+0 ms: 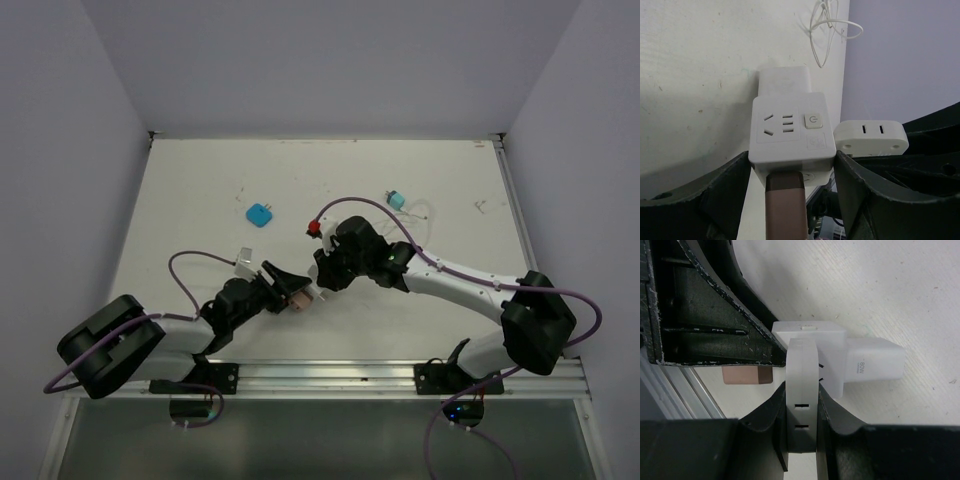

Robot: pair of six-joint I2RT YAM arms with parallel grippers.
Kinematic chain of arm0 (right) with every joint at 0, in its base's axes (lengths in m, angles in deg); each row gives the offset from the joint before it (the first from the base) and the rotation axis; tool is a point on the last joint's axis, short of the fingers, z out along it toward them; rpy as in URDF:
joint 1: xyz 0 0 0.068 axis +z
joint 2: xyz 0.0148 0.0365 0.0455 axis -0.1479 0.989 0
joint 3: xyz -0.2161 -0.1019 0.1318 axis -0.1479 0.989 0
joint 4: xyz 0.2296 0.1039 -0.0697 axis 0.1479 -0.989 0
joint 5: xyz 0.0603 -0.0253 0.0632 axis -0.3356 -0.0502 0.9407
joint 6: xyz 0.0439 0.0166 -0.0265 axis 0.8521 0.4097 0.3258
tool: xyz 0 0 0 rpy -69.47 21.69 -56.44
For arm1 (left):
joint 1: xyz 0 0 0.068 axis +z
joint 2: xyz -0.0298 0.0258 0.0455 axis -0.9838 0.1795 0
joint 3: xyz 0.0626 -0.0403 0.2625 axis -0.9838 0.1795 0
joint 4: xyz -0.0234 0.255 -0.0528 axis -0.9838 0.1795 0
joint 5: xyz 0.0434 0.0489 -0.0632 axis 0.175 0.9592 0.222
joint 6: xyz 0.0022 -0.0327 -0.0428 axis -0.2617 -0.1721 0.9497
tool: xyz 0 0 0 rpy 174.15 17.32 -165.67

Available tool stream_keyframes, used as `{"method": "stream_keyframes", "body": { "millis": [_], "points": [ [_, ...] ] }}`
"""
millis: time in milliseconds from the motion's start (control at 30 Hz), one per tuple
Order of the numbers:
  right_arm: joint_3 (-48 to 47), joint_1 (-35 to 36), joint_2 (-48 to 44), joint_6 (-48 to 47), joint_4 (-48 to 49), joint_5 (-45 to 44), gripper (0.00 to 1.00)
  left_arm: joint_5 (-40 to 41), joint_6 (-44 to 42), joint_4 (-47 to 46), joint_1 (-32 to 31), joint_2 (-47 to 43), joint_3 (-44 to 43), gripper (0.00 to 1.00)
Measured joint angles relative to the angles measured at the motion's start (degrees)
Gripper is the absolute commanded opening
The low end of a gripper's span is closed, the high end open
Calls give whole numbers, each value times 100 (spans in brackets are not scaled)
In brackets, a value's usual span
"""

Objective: Pull the plug off the socket

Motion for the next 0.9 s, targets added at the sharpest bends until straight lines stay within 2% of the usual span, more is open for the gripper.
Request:
{"method": "stream_keyframes", "body": {
  "millis": [300, 400, 433, 500, 533, 633, 900],
  "points": [
    [-9, 79, 17, -118, -42, -175, 0, -28, 35, 175, 0, 11, -120, 52],
    [-31, 118, 24, -157, -68, -258, 0, -31, 37, 175, 0, 33, -131, 40],
    [-50, 142, 33, -175, -92, -302, 0, -31, 37, 175, 0, 37, -133, 31],
    [-107, 170, 68, -201, -153, -365, 0, -28, 39, 173, 0, 55, -138, 24],
    [-136, 186, 83, -212, -184, -398, 0, -26, 39, 170, 0, 66, -142, 15],
    [-168, 208, 92, -236, -236, -459, 0, -26, 42, 175, 0, 94, -166, 0],
    [-177, 216, 83, -245, -262, -483, 0, -17, 149, 219, 0, 96, -162, 0]
  ]
}}
